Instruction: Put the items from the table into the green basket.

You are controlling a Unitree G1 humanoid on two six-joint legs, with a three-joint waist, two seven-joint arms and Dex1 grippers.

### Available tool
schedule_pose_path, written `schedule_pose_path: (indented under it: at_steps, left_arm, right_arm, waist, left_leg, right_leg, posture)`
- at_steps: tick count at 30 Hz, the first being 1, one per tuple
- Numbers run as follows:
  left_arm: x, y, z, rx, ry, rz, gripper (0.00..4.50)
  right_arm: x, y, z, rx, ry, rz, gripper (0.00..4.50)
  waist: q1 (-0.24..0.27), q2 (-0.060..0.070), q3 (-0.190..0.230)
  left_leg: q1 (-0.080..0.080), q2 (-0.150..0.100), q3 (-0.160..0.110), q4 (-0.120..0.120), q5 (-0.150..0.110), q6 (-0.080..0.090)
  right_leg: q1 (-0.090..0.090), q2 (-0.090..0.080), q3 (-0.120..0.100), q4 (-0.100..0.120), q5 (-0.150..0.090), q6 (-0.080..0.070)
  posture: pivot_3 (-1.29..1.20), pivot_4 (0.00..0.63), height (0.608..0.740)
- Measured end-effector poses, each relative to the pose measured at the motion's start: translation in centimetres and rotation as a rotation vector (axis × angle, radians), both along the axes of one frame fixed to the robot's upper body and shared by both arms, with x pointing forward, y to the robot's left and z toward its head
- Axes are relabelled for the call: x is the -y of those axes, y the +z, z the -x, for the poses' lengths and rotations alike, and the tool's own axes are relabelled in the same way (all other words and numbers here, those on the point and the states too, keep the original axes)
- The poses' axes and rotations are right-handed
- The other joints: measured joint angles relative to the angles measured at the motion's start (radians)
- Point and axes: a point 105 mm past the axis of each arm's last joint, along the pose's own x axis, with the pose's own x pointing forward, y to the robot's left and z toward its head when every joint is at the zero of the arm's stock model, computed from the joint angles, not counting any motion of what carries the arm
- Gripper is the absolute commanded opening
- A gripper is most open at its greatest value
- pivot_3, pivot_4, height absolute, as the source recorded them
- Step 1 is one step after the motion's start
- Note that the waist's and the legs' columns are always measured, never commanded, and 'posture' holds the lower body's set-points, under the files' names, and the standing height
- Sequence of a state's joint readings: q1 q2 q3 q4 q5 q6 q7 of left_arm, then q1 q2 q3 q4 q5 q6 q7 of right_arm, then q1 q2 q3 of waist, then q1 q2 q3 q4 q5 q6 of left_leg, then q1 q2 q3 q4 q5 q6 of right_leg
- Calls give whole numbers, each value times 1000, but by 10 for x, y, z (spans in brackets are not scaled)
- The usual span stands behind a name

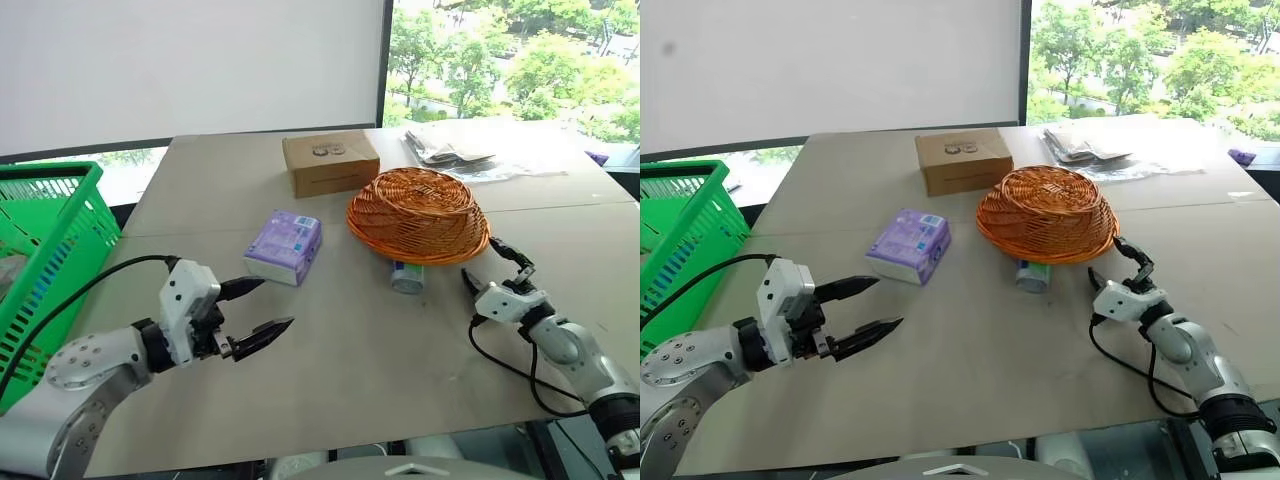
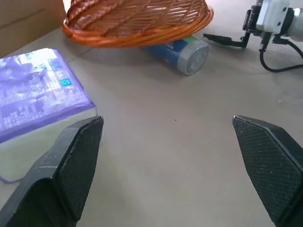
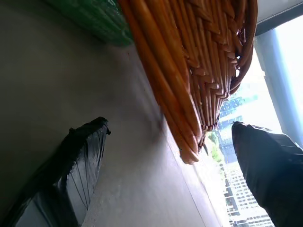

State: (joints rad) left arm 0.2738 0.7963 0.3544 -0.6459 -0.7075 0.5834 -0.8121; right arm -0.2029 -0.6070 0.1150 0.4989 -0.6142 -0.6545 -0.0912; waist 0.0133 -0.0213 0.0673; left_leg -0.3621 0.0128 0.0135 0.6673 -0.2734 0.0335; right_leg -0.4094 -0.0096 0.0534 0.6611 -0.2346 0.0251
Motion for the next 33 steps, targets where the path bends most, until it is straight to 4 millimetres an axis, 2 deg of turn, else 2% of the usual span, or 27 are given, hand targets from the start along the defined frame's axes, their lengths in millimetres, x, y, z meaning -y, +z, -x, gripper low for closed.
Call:
schedule_pose_path:
  at_steps: [4, 10, 13, 15, 17, 18, 20, 22, 24, 26, 27, 28, 29, 30, 31, 32, 33]
  left_arm:
    - [2, 4, -4, 24, 4, 3, 4486]
    - [3, 7, -7, 40, 12, 5, 4500]
    - [4, 10, -9, 56, 13, 5, 4500]
    - [4, 10, -9, 58, 15, 6, 4500]
    - [5, 13, -11, 72, 17, 11, 4500]
    - [5, 15, -13, 84, 21, 19, 4500]
    - [7, 23, -19, 127, 32, 42, 4500]
    - [11, 33, -25, 173, 31, 55, 4500]
    - [17, 37, -28, 187, 17, 67, 4500]
    - [23, 36, -30, 186, 2, 76, 4500]
    - [24, 35, -30, 182, -3, 80, 4500]
    - [25, 34, -31, 178, -4, 82, 4500]
    - [26, 34, -32, 174, -5, 86, 4500]
    - [26, 34, -34, 176, -7, 89, 4500]
    - [27, 35, -35, 179, -6, 89, 4500]
    - [27, 35, -36, 179, -6, 89, 4500]
    - [27, 35, -36, 178, -7, 89, 4500]
  right_arm:
    - [-17, 10, -18, 70, 35, 30, 4500]
    - [-26, 22, -31, 156, 40, 37, 2587]
    - [-21, 39, -36, 222, 5, -16, 1339]
    - [-13, 48, -38, 250, -29, -56, 848]
    - [-7, 55, -38, 270, -52, -99, 598]
    - [-5, 57, -39, 269, -67, -138, 595]
    - [3, 62, -43, 264, -156, -325, 575]
    - [27, 64, -51, 233, -309, -579, 575]
    - [65, 74, -65, 206, -497, -900, 575]
    - [111, 81, -73, 161, -669, -1293, 575]
    - [125, 82, -74, 135, -706, -1461, 575]
    - [131, 82, -75, 121, -720, -1547, 1557]
    - [138, 80, -76, 90, -730, -1694, 1806]
    - [143, 76, -75, 54, -738, -1852, 2303]
    - [145, 70, -75, 12, -742, -1942, 2781]
    - [144, 68, -75, -3, -743, -1964, 3122]
    - [143, 62, -76, -49, -750, -1999, 3692]
  waist:
    - [2, -1, -1]
    - [4, -2, -2]
    - [3, -6, -6]
    - [3, -6, -8]
    - [3, -8, -10]
    - [3, -9, -11]
    - [3, -9, -10]
    - [3, -7, -9]
    - [5, -3, -7]
    - [9, -1, -7]
    - [9, -1, -7]
    - [9, -1, -7]
    - [8, -1, -7]
    - [5, -1, -7]
    - [3, 0, -7]
    - [1, 1, -8]
    - [0, 2, -8]
  left_leg:
    - [0, 0, 0, 0, 0, 0]
    - [-1, -1, 0, 0, 0, 0]
    - [0, -1, 1, 0, 0, 0]
    - [0, -1, 1, 0, 0, 0]
    - [0, -1, 1, 0, 0, 0]
    - [0, 0, 0, 0, 0, 0]
    - [0, 1, 0, 0, 0, 0]
    - [0, 1, 0, 0, 0, 0]
    - [0, 0, 1, 1, 0, 0]
    - [-1, -1, 1, 1, 0, 0]
    - [-1, -1, 1, 0, 0, 0]
    - [-1, -1, 1, 0, 0, 1]
    - [-2, -1, 1, -1, -1, 1]
    - [-2, -1, 0, -2, -1, 2]
    - [-2, -1, 1, -3, -1, 2]
    - [-2, -1, 2, -4, -1, 2]
    - [-1, -1, 3, -6, -1, 2]
  right_leg:
    - [0, 1, 2, 1, 0, 0]
    - [0, 0, 5, 0, 0, -1]
    - [0, 1, 6, 0, 0, 0]
    - [0, 1, 6, 1, 0, 0]
    - [0, 1, 6, 0, 0, 0]
    - [0, 2, 6, 0, 0, 0]
    - [0, 3, 6, 1, 0, 0]
    - [0, 3, 6, 1, 1, 0]
    - [0, 3, 5, 1, 4, -2]
    - [0, 1, 4, 1, 5, -1]
    - [0, 1, 3, 0, 5, -1]
    - [0, 2, 3, -1, 5, 0]
    - [0, 2, 2, -1, 6, 1]
    - [0, 3, 2, -1, 6, 2]
    - [-1, 3, 3, -2, 6, 2]
    - [-1, 4, 4, -2, 6, 2]
    - [-2, 5, 6, -3, 6, 2]
  posture:
    - [195, 2, 740]
    - [202, 0, 740]
    - [205, 0, 740]
    - [202, 0, 740]
    - [202, 0, 740]
    - [194, 0, 740]
    - [182, 0, 740]
    - [182, 0, 740]
    - [166, 0, 740]
    - [166, 0, 740]
    - [164, 0, 740]
    - [164, 0, 740]
    - [164, 0, 740]
    - [164, 0, 740]
    - [164, 0, 740]
    - [165, 0, 740]
    - [165, 0, 740]
